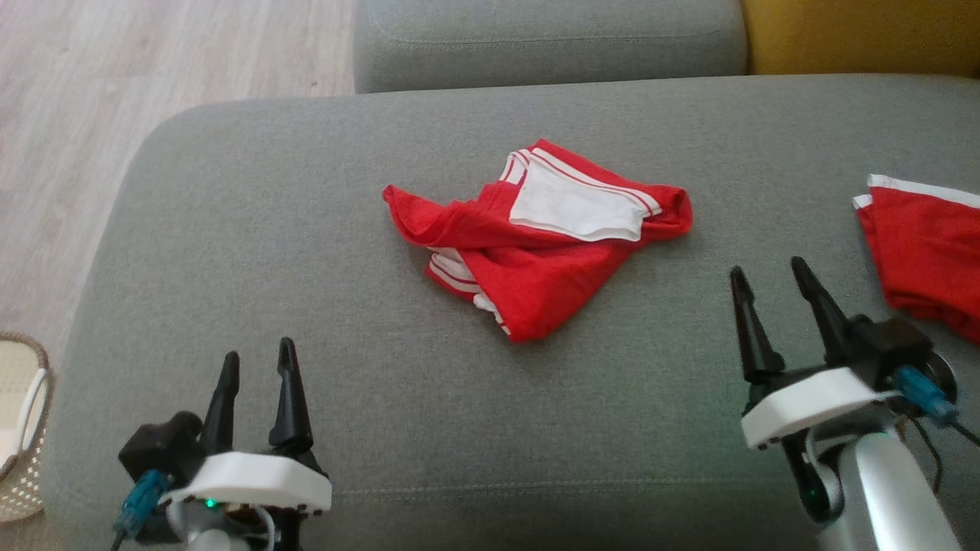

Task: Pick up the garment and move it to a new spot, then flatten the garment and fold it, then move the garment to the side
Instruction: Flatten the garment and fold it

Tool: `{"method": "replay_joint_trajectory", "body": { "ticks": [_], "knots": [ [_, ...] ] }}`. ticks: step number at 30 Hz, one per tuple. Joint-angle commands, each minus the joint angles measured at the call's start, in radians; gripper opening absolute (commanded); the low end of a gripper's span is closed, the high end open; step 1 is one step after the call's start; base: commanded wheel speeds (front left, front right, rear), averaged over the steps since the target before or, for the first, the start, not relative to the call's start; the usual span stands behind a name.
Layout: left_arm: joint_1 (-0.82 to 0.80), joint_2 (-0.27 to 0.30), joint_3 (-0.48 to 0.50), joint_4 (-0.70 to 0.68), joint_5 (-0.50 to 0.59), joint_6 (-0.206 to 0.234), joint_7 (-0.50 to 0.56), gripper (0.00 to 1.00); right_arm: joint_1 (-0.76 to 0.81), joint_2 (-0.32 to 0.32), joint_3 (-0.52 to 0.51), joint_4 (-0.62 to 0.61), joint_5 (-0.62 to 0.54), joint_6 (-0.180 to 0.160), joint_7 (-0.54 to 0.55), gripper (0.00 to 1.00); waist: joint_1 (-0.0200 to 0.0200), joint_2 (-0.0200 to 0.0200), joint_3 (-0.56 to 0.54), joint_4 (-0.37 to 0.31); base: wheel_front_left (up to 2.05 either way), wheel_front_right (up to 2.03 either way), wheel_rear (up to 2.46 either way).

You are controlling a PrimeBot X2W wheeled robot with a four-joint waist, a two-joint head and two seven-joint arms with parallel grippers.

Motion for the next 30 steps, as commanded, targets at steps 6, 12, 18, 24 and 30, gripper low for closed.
{"method": "replay_joint_trajectory", "body": {
  "ticks": [6, 12, 18, 24, 30],
  "knots": [
    [-0.069, 0.007, -0.003, -0.026, 0.008, -0.017, -0.008, 1.00, -0.093, 0.005, 0.135, -0.063, -0.056, 0.000, 0.062, 1.00, 0.0000, -0.0001, 0.039, 0.060, 0.00, 0.00, 0.00],
    [-0.103, 0.007, -0.042, -0.011, 0.001, -0.026, -0.008, 1.00, -0.240, -0.022, 0.280, 0.034, -0.105, 0.000, 0.139, 1.00, 0.0000, -0.0001, 0.103, 0.157, 0.00, 0.00, 0.00],
    [-0.132, 0.007, -0.071, 0.003, -0.016, -0.028, -0.008, 1.00, -0.428, -0.090, 0.404, 0.257, -0.130, 0.000, 0.179, 1.00, 0.0000, -0.0001, 0.159, 0.258, 0.00, 0.00, 0.00],
    [-0.159, 0.007, -0.065, -0.008, -0.026, -0.017, -0.008, 1.00, -0.565, -0.133, 0.467, 0.440, -0.159, 0.000, 0.170, 1.00, 0.0000, -0.0001, 0.191, 0.328, 0.00, 0.00, 0.00],
    [-0.178, 0.007, -0.048, -0.003, -0.027, -0.028, -0.008, 1.00, -0.682, -0.151, 0.584, 0.609, -0.143, 0.000, 0.129, 1.00, 0.0000, -0.0001, 0.209, 0.375, 0.00, 0.00, 0.00]
  ]
}}
